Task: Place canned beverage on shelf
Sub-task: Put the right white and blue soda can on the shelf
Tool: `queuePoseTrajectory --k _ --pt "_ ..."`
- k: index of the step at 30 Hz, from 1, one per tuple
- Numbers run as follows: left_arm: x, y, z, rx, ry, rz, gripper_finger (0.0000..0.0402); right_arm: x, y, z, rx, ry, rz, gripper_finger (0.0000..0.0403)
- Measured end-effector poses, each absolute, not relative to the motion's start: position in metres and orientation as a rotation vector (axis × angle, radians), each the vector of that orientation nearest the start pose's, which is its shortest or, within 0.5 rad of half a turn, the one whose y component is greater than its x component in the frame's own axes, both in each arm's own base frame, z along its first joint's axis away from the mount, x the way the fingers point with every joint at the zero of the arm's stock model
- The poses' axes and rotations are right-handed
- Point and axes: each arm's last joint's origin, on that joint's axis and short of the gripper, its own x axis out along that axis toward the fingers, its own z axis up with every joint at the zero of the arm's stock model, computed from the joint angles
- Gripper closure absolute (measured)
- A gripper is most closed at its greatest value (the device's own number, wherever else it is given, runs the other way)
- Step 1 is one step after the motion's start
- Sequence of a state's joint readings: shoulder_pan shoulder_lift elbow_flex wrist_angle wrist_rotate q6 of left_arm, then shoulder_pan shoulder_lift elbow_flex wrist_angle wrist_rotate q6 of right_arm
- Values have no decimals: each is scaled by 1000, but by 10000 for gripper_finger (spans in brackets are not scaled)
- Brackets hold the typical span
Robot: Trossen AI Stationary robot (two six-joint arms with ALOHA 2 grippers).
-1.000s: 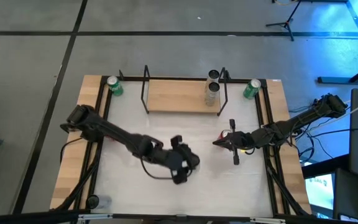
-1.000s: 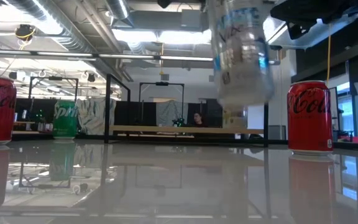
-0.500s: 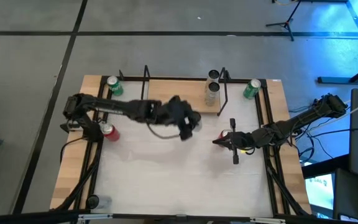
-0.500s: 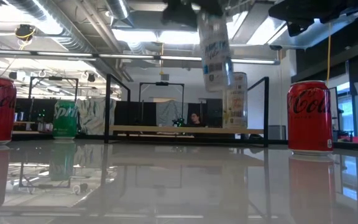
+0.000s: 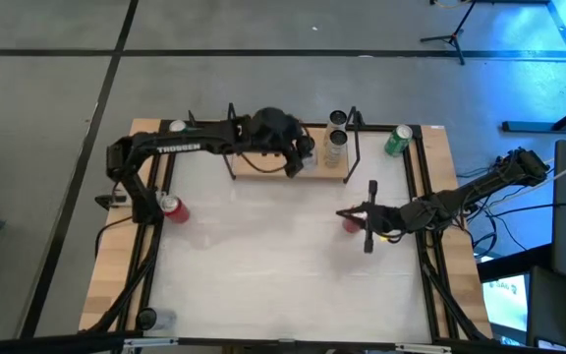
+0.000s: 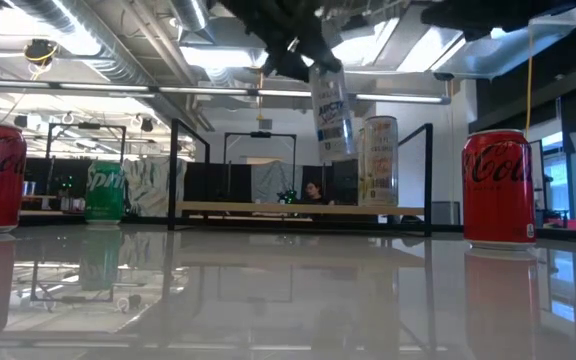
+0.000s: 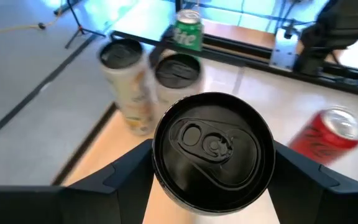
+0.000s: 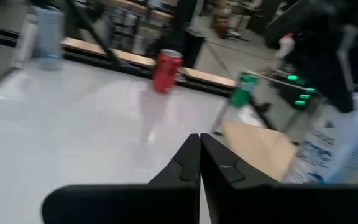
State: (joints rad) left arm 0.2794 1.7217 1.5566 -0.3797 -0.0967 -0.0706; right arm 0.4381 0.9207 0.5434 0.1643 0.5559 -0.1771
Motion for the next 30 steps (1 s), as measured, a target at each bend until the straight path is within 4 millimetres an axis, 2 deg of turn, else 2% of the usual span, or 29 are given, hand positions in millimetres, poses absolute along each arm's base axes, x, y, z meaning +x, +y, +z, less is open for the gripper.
queuePoseTrajectory --k 8,13,16,30 --pt "363 158 336 -100 500 413 155 190 60 262 -324 197 -289 398" --pt "352 184 338 -105 473 435 155 195 42 262 -313 212 -347 398" --pt "352 197 336 -93 463 439 155 198 30 261 -302 225 -369 398" --pt "403 245 302 -89 684 389 155 199 -17 256 -285 311 -533 398"
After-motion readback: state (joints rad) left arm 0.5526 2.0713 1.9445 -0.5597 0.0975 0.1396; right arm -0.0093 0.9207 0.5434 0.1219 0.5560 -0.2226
